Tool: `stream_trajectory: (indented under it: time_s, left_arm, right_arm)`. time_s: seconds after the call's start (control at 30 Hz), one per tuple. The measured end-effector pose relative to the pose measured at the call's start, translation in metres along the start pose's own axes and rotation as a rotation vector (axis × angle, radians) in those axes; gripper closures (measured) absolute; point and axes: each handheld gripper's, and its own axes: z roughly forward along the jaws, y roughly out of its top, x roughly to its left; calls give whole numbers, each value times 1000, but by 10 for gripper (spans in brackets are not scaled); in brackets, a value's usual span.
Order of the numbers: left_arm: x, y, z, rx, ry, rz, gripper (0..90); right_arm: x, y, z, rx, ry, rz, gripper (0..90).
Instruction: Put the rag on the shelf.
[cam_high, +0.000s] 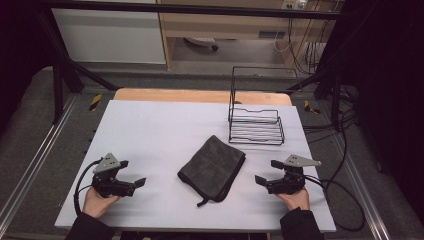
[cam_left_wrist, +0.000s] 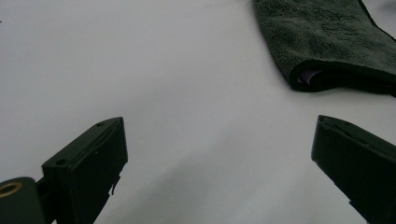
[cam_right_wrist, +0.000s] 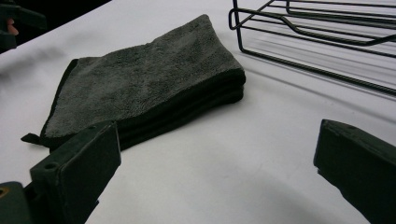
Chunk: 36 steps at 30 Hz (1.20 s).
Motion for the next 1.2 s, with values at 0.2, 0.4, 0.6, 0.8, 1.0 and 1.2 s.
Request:
stream_trajectory:
  time_s: [0.2, 0.4, 0.6, 0.8, 1.0, 1.2]
  left_arm:
    - [-3, 2, 1, 4, 4, 1, 40]
    - [-11, 6, 4, 20, 3, 17, 52]
    - [-21, 10, 8, 29, -10, 17, 83]
    - [-34, 13, 17, 55, -22, 24, 115]
    - [-43, 16, 21, 70, -25, 33, 148]
    - [-60, 19, 27, 84, -60, 53, 229]
  right_arm:
    - [1, 0, 0, -3, 1, 11, 14]
    - [4, 1, 0, 0, -2, 12, 17]
    - [12, 2, 6, 19, 8, -1, 23]
    - [24, 6, 10, 28, 24, -29, 52]
    - [39, 7, 19, 54, 41, -57, 68]
    - [55, 7, 29, 86, 86, -67, 96]
